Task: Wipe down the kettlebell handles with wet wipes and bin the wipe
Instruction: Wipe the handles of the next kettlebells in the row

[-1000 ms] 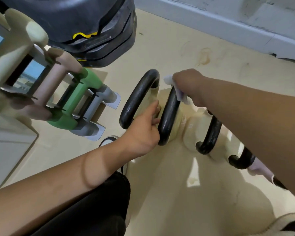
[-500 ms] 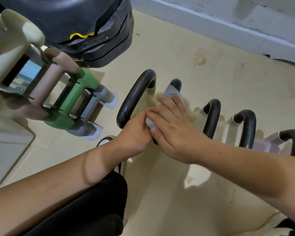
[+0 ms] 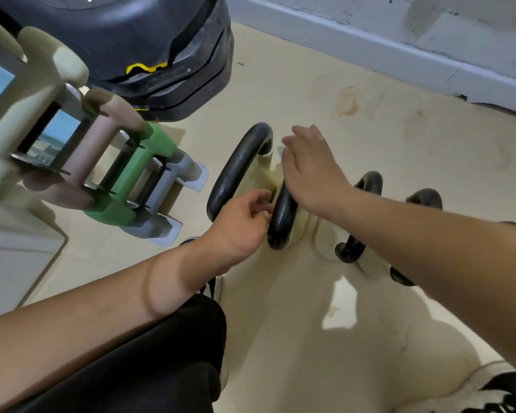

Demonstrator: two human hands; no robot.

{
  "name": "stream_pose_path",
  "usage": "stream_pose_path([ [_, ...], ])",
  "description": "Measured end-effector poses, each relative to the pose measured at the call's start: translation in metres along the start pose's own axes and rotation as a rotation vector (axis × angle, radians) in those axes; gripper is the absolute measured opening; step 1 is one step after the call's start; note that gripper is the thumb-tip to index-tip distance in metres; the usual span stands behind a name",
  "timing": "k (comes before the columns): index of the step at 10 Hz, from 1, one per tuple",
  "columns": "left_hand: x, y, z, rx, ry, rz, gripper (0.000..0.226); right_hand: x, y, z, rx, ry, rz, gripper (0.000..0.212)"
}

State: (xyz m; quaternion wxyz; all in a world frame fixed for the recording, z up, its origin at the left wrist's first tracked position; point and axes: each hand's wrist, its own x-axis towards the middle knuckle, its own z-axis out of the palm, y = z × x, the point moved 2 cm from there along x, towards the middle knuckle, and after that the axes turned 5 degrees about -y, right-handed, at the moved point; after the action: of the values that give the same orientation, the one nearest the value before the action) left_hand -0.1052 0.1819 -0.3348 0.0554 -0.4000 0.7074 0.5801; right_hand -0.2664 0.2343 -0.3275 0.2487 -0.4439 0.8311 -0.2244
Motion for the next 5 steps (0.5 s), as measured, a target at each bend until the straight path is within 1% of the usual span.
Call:
stream_pose_path([
  [1,-0.015,0.023,-0.007,0.068,-0.074,0.013,0.038,-0.048,-0.022,0.015,-0.197,0.027,-0.151,0.053],
  [2,-0.029,0.042,-0.014,0.326,-0.189,-0.007,0.024,-0.077,-0.025,0.031,-0.248,0.015,-0.252,0.052],
  [3,-0.057,0.076,-0.033,0.815,-0.412,-0.207,0.017,-0.119,-0.026,0.042,-0.364,-0.063,-0.439,0.049],
  [4,-0.070,0.097,-0.039,0.986,-0.420,-0.195,0.021,-0.140,-0.031,0.035,-0.394,-0.207,-0.496,0.037],
  [5,-0.076,0.129,-0.039,1.026,-0.455,-0.059,0.016,-0.152,-0.044,-0.004,-0.175,-0.442,-0.185,0.027],
])
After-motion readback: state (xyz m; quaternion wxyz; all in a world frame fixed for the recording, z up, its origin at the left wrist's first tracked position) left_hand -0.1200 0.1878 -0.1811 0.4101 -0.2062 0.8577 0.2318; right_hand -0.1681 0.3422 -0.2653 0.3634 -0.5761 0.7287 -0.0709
